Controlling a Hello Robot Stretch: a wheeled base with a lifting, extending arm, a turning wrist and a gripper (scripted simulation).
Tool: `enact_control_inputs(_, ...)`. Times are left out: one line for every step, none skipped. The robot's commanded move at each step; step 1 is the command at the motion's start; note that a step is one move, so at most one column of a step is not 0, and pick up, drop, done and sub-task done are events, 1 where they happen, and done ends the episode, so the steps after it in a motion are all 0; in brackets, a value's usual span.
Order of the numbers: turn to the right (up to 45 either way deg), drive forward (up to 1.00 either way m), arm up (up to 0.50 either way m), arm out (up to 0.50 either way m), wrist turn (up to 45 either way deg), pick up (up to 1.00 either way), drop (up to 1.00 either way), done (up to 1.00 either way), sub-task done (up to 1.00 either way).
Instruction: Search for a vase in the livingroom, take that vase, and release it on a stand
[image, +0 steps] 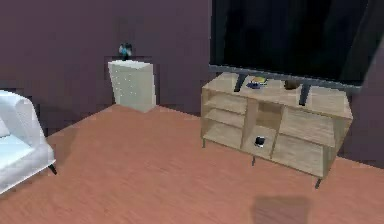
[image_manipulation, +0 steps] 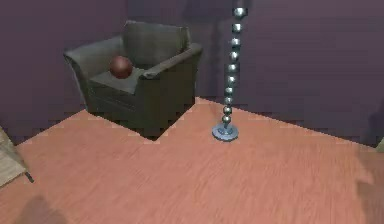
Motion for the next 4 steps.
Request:
enact_control_inputs(-45.0, 0.0, 0.0, 0.0, 0.0, 0.0, 0.0, 0.0, 0.0)
enact_control_inputs(-45.0, 0.0, 0.0, 0.0, 0.0, 0.0, 0.0, 0.0, 0.0)
enact_control_inputs(-42.0, 0.0, 0.0, 0.0, 0.0, 0.0, 0.0, 0.0, 0.0)
enact_control_inputs(0.0, 0.6, 0.0, 0.0, 0.0, 0.0, 0.0, 0.0, 0.0)
